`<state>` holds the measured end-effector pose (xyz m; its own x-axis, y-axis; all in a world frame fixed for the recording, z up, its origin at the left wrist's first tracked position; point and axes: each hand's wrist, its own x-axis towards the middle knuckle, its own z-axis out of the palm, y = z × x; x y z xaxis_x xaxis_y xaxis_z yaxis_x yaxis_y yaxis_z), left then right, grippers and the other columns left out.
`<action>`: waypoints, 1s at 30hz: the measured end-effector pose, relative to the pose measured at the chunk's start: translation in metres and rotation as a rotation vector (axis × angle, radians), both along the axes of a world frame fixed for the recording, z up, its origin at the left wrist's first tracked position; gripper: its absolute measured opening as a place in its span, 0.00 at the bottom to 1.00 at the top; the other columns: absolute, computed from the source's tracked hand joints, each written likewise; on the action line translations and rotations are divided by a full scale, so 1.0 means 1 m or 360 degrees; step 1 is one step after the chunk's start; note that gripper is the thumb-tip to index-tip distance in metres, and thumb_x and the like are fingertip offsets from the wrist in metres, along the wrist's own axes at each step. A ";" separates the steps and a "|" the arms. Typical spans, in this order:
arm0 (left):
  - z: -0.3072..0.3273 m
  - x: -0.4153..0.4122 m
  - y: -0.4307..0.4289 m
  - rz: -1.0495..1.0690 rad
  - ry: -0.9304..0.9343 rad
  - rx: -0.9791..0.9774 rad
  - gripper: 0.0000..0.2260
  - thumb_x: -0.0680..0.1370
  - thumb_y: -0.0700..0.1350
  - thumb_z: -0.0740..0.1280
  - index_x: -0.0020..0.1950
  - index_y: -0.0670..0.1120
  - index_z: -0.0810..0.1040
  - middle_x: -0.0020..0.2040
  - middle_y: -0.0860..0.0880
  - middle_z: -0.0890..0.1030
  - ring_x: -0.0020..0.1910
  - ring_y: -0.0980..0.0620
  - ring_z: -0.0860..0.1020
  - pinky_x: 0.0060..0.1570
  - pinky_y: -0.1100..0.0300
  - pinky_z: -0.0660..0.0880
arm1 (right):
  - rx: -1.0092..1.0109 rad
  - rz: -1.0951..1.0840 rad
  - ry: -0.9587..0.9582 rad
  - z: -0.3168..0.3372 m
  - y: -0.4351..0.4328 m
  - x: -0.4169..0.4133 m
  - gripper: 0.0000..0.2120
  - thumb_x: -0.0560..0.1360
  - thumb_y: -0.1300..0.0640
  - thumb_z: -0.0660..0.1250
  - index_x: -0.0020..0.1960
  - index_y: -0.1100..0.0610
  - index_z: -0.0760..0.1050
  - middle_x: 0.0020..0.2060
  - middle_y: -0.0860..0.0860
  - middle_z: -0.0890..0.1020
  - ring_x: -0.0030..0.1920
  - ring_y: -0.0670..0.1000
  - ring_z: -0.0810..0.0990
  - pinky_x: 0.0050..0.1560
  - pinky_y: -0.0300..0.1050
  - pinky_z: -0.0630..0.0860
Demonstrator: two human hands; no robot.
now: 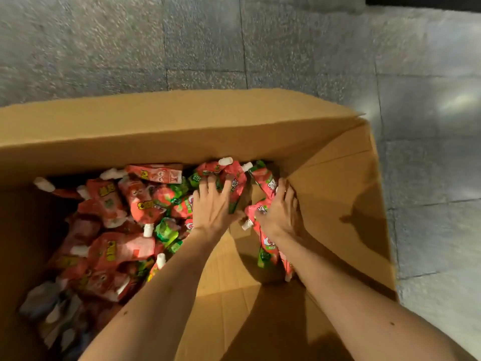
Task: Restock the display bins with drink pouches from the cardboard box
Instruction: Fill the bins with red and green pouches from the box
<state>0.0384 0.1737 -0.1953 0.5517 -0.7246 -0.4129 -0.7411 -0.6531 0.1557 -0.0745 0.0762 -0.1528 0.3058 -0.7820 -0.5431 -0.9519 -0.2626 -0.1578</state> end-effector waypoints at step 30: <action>0.030 -0.036 0.063 0.0656 0.0795 -0.0084 0.38 0.76 0.53 0.70 0.79 0.47 0.53 0.61 0.46 0.80 0.58 0.43 0.78 0.62 0.44 0.71 | 0.0155 0.1005 0.0366 -0.020 0.012 0.004 0.50 0.72 0.68 0.72 0.81 0.51 0.43 0.68 0.63 0.56 0.64 0.64 0.72 0.65 0.58 0.73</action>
<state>0.0022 0.2364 -0.1652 0.5396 -0.5209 -0.6614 -0.2618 -0.8505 0.4562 -0.0701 0.0884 -0.1729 0.5562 -0.4356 -0.7077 -0.6329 -0.7740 -0.0209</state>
